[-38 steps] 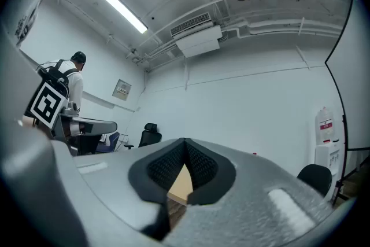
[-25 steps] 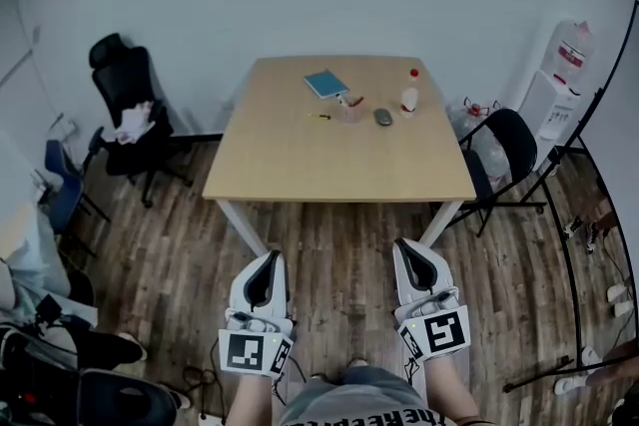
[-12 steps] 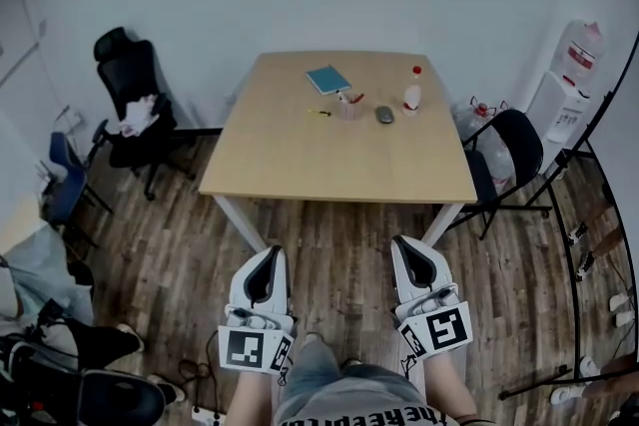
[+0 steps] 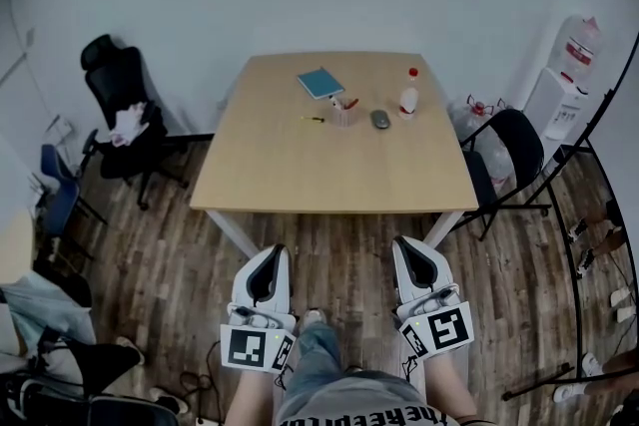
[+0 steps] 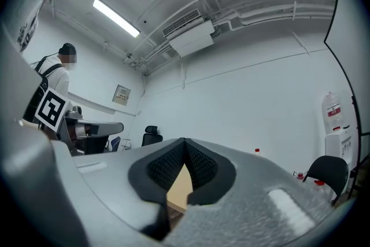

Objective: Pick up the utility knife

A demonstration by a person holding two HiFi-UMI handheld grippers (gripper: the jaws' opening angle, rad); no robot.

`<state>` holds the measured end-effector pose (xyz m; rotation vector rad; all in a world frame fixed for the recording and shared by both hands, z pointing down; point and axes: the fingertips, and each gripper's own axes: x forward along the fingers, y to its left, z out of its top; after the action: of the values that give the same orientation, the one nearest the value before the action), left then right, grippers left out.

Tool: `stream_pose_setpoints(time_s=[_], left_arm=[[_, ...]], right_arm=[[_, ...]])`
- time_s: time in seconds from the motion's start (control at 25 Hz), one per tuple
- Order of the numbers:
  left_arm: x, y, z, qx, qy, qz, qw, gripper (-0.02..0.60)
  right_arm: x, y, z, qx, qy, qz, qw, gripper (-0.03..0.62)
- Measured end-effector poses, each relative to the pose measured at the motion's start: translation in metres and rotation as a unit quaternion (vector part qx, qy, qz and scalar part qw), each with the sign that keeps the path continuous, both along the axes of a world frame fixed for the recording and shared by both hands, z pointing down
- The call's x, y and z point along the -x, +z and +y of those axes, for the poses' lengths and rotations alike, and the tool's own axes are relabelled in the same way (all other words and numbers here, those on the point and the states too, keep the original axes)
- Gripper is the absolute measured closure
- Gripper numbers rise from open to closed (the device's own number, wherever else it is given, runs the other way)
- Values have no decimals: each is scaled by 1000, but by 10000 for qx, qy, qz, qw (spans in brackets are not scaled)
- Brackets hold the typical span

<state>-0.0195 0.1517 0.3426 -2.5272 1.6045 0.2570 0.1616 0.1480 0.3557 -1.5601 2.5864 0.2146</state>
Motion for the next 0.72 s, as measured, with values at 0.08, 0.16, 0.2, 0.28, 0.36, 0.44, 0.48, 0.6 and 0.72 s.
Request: stream_pose_setpoints(time_s=[0.08,0.16,0.2,0.28,0.36,0.44,0.48,0.6,0.72], left_arm=[[2,2,-13,5,31,-3,10000,561],[6,4,-29,25,52,-12,10000,561],[8,4,-37,35,57,-14,10000,561],[12,3,-55,51,68,-2,10000,561],[17,2,-72,55,93,23,9999,561],[20,0,-89,47,130,42,9999,561],[22,-1,-97,42,151,44,9999,561],[28,-3,-122,33,222,32,9997,561],[33,-7,-148,28,297,18,9996,561]], right_arm=[[4,2,-12,5,17,2,10000,591],[8,3,-27,18,24,-2,10000,591],[11,3,-35,25,23,-4,10000,591],[15,2,-51,32,21,-5,10000,591],[20,0,-67,26,28,6,10000,591],[25,-2,-82,14,49,14,10000,591],[27,-3,-90,12,63,12,10000,591],[33,-5,-113,16,115,7,9999,591],[40,-10,-138,6,163,-9,9999,591]])
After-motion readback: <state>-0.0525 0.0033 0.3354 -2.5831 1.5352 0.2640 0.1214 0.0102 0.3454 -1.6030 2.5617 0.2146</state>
